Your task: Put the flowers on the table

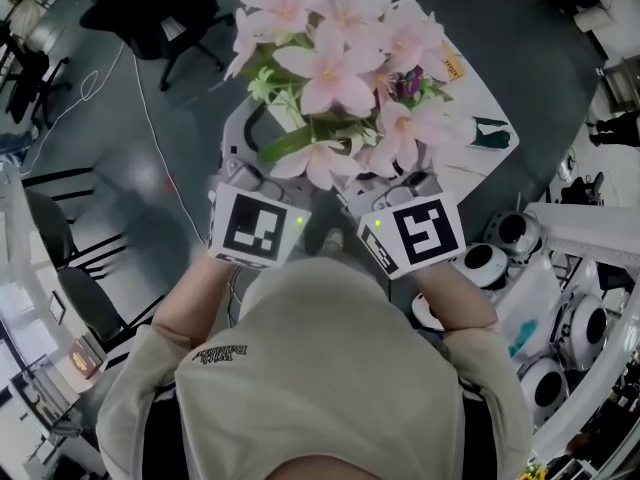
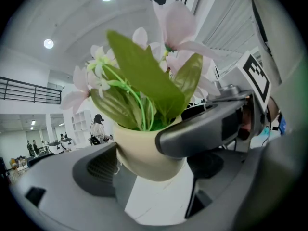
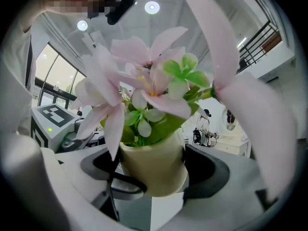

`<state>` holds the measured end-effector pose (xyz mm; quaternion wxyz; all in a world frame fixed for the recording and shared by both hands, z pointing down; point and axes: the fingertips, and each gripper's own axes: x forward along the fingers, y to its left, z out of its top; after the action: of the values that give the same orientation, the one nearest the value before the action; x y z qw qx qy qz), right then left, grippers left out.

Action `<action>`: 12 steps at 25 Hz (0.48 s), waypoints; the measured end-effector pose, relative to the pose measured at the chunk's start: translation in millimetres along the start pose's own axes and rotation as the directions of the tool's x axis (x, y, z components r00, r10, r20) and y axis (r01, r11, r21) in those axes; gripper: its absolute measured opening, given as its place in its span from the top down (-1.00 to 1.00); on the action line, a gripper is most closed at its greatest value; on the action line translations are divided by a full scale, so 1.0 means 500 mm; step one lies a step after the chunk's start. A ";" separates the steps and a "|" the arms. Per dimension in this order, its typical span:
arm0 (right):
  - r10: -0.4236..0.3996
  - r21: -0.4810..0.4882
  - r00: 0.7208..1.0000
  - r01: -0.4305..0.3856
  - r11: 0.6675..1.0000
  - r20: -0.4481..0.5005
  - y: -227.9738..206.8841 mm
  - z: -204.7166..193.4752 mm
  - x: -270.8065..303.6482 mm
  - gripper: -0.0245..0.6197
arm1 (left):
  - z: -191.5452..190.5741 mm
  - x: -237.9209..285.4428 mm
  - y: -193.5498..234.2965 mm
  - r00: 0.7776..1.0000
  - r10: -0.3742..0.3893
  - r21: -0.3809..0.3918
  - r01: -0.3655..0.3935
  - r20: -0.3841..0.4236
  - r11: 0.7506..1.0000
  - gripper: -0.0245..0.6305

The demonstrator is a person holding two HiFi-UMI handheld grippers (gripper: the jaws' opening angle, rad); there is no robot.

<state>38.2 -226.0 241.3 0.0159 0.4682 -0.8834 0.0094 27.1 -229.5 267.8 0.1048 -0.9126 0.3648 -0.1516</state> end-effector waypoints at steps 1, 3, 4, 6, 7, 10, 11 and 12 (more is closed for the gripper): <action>0.003 -0.004 1.000 -0.003 1.000 0.006 -0.007 0.003 0.015 -0.42 | 0.001 0.009 0.014 1.000 0.006 0.008 -0.006 0.004 1.000 -0.47; 0.008 -0.010 1.000 -0.008 1.000 0.012 -0.019 0.006 0.046 -0.42 | -0.001 0.027 0.044 1.000 0.015 0.022 -0.016 0.012 1.000 -0.47; 0.010 -0.012 1.000 -0.010 1.000 0.015 -0.025 0.008 0.062 -0.42 | -0.002 0.036 0.058 1.000 0.018 0.028 -0.018 0.014 0.999 -0.47; 0.014 -0.018 1.000 -0.013 1.000 0.026 -0.038 0.013 0.090 -0.42 | -0.004 0.053 0.085 1.000 0.025 0.041 -0.025 0.016 0.999 -0.47; 0.014 -0.024 0.999 -0.014 1.000 0.033 -0.046 0.014 0.104 -0.42 | -0.005 0.063 0.098 0.999 0.030 0.048 -0.030 0.019 0.998 -0.47; 0.015 -0.037 0.999 -0.014 0.999 0.043 -0.072 0.009 0.150 -0.42 | -0.017 0.099 0.137 0.999 0.039 0.063 -0.041 0.029 0.997 -0.47; 0.016 -0.038 0.999 -0.014 0.999 0.041 -0.080 0.001 0.166 -0.42 | -0.026 0.112 0.148 0.999 0.040 0.065 -0.041 0.028 0.997 -0.47; 0.016 -0.036 0.999 -0.015 0.999 0.036 -0.088 -0.010 0.183 -0.42 | -0.039 0.125 0.159 0.999 0.040 0.065 -0.041 0.023 0.997 -0.47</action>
<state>23.5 -326.1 249.6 0.0082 0.4610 -0.8872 -0.0150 12.5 -331.1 274.5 0.1418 -0.9027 0.3769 -0.1516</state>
